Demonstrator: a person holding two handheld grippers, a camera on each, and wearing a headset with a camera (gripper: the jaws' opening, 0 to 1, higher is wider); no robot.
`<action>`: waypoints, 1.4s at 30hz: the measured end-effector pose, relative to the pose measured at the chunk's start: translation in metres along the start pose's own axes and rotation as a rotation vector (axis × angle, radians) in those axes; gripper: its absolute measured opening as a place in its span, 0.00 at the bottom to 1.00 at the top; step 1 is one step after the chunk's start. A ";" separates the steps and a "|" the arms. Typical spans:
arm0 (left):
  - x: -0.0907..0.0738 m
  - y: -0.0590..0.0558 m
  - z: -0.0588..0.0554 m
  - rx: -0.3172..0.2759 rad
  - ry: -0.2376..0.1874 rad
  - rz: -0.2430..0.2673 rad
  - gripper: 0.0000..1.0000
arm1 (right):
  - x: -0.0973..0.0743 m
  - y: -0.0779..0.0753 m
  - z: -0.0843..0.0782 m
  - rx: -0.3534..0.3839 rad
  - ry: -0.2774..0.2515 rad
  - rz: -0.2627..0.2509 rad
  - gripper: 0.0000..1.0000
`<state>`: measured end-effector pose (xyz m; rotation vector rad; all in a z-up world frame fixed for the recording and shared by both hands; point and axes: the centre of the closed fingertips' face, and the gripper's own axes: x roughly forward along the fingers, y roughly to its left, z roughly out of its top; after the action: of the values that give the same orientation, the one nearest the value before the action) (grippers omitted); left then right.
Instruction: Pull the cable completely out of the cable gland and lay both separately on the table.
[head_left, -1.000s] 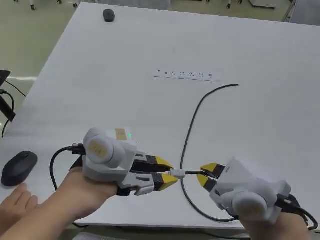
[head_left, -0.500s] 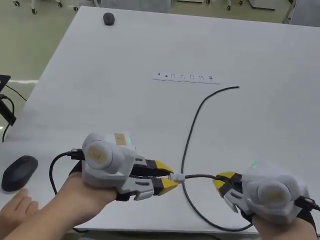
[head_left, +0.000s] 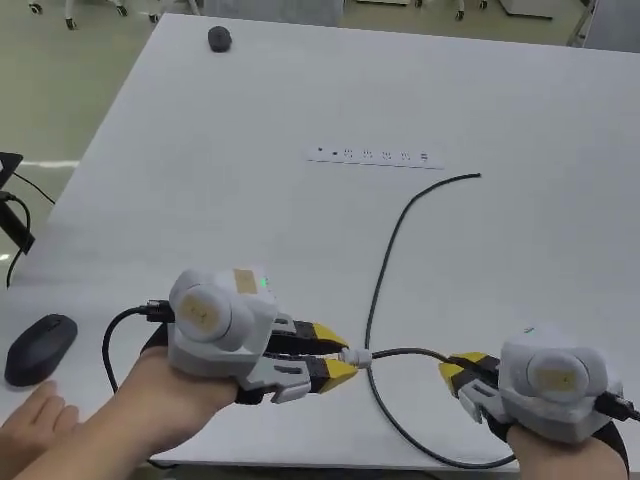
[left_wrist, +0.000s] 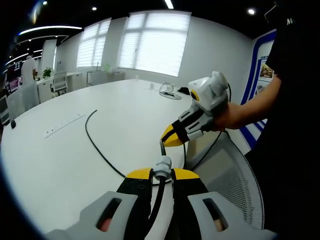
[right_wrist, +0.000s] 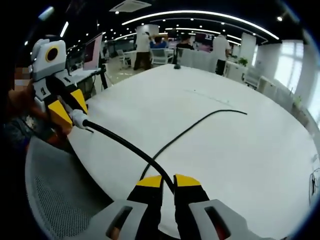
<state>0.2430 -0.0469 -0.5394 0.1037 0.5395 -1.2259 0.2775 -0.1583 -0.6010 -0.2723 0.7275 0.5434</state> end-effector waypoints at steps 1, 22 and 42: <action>0.000 0.000 0.000 -0.001 0.000 0.000 0.15 | 0.000 0.000 0.001 -0.012 -0.007 0.000 0.03; 0.000 0.003 0.000 -0.004 -0.003 -0.001 0.15 | -0.024 0.068 0.052 -0.604 -0.083 0.075 0.20; 0.001 -0.001 -0.001 0.003 0.001 -0.012 0.15 | -0.011 0.093 0.063 -0.730 -0.094 0.099 0.03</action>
<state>0.2425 -0.0478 -0.5403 0.1037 0.5397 -1.2389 0.2532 -0.0590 -0.5529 -0.8854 0.4279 0.9015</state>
